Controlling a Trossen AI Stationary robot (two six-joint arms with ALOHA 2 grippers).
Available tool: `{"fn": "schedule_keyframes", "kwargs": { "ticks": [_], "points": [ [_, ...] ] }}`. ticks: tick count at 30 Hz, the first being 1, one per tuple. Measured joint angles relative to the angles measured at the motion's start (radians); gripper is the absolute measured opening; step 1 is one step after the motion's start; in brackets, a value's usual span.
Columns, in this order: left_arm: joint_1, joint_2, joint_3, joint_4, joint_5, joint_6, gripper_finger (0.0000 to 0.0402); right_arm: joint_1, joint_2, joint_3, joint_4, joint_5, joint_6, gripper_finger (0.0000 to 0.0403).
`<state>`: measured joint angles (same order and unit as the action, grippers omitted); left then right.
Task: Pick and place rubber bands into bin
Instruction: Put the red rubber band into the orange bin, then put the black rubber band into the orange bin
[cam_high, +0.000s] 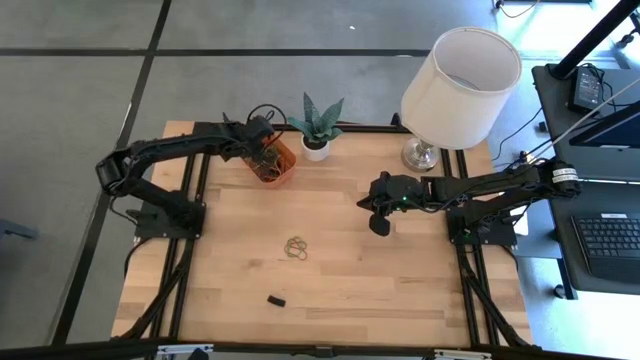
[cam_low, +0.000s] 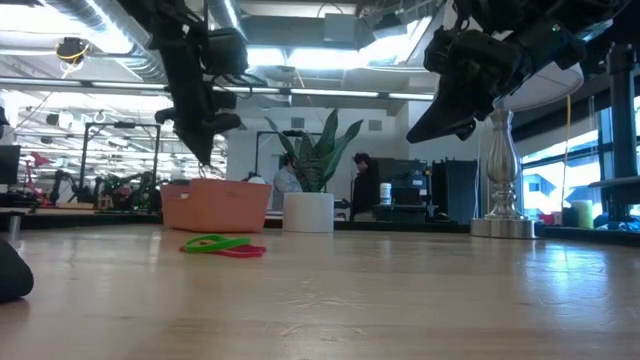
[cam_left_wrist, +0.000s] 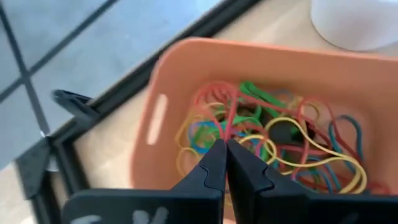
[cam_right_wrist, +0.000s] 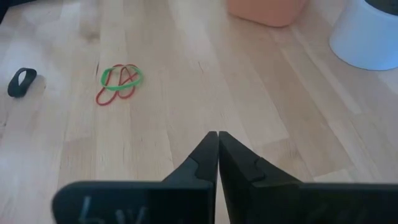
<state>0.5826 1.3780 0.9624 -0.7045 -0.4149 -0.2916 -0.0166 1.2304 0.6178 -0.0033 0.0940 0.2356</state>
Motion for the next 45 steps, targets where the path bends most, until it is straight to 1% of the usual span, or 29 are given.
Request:
{"fn": "schedule_keyframes", "kwargs": {
  "ticks": [7,11,14,18,24,28,32,35,37,42,45],
  "points": [
    [0.01,0.104,-0.007,0.052,0.102,0.025,0.0003,0.0,0.0,0.0,0.003,0.0,0.0,0.0017],
    [0.009,0.163,-0.007,0.066,0.13,0.033,0.0004,0.0,0.0,0.0,0.008,0.0,0.0,0.0017],
    [0.01,0.188,-0.007,0.073,0.177,0.073,0.0011,0.0,0.0,0.0,0.009,0.0,-0.002,0.0017],
    [0.009,0.2,-0.007,0.085,0.201,0.085,0.0037,0.0,0.0,0.0,0.016,0.0,-0.009,0.0017],
    [0.01,0.195,-0.007,0.105,0.205,0.088,0.0095,0.0,0.0,0.0,0.016,0.0,-0.013,0.0017],
    [0.009,0.195,-0.007,0.104,0.245,0.087,0.0128,0.0,0.0,0.0,0.016,0.0,-0.021,0.0017],
    [0.009,0.195,-0.007,0.101,0.295,0.062,0.0149,0.0,0.0,0.0,0.016,0.0,-0.033,0.0017],
    [0.01,0.195,0.011,0.05,0.329,0.041,0.0155,0.0,0.0,0.0,0.016,0.0,-0.034,0.0017],
    [0.011,0.195,0.038,0.002,0.328,0.041,0.0157,0.0,0.0,0.0,0.016,0.0,-0.035,0.0017],
    [0.011,0.195,0.136,-0.133,0.288,0.042,0.0155,0.0,0.0,0.0,0.015,0.0,-0.035,0.0017],
    [0.009,0.195,0.193,-0.199,0.283,0.043,0.0152,0.0,0.0,0.0,0.015,0.0,-0.035,0.0017]
  ]
}}
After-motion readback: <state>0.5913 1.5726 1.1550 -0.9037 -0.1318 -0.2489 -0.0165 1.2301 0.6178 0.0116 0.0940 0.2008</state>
